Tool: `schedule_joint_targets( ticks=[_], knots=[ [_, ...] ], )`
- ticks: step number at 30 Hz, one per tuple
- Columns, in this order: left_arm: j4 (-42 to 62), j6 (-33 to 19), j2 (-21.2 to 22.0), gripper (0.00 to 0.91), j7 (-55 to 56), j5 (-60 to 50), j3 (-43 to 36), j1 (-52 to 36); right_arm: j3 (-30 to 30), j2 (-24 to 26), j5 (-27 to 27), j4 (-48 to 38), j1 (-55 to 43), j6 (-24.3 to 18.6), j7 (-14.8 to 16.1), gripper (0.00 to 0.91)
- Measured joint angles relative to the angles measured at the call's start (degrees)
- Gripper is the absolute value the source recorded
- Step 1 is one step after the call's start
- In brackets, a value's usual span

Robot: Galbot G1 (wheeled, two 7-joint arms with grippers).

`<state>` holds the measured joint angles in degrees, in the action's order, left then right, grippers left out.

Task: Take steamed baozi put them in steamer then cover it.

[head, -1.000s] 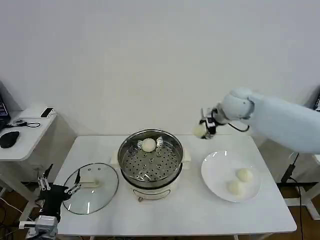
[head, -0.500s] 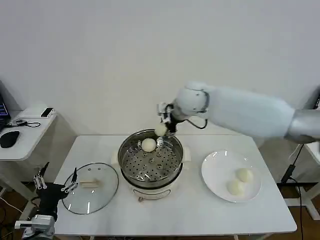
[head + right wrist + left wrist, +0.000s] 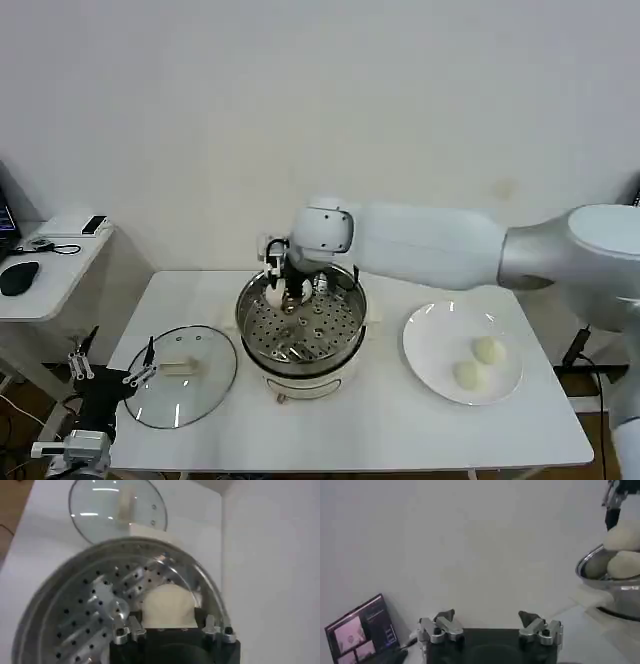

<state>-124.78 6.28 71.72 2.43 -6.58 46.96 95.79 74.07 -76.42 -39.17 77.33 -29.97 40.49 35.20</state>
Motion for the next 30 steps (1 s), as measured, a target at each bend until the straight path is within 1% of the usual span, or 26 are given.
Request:
schedule_joint_targets(
  ticks=[1, 2, 15, 16, 24, 30],
  knots=[
    [0.0, 0.0, 0.0, 0.907, 0.0, 0.0, 0.0, 0.0, 0.0, -0.4, -0.1, -0.2, 0.3, 0.1, -0.1, 0.685],
    [0.0, 0.0, 0.0, 0.907, 0.0, 0.0, 0.0, 0.0, 0.0, -0.7, -0.1, -0.4, 0.6, 0.2, -0.2, 0.695],
    [0.7, -0.2, 0.1, 0.907, 0.1, 0.1, 0.0, -0.4, 0.1, -3.5, 1.2, -3.7, 4.1, 0.8, -1.2, 0.695],
    [0.7, -0.3, 0.1, 0.907, 0.1, 0.1, 0.0, -0.4, 0.1, -3.5, 1.3, -3.8, 4.3, 0.8, -1.4, 0.907],
    [1.0, -0.5, 0.0, 0.907, 0.3, 0.1, 0.0, -0.2, -0.5, -2.9, 1.7, -3.6, 4.6, 1.0, -1.2, 0.907],
    [0.6, -0.5, 0.1, 0.907, 0.3, 0.1, 0.0, 0.0, -1.3, -0.6, 1.8, -1.7, 2.5, 0.9, -0.3, 0.907]
  ],
)
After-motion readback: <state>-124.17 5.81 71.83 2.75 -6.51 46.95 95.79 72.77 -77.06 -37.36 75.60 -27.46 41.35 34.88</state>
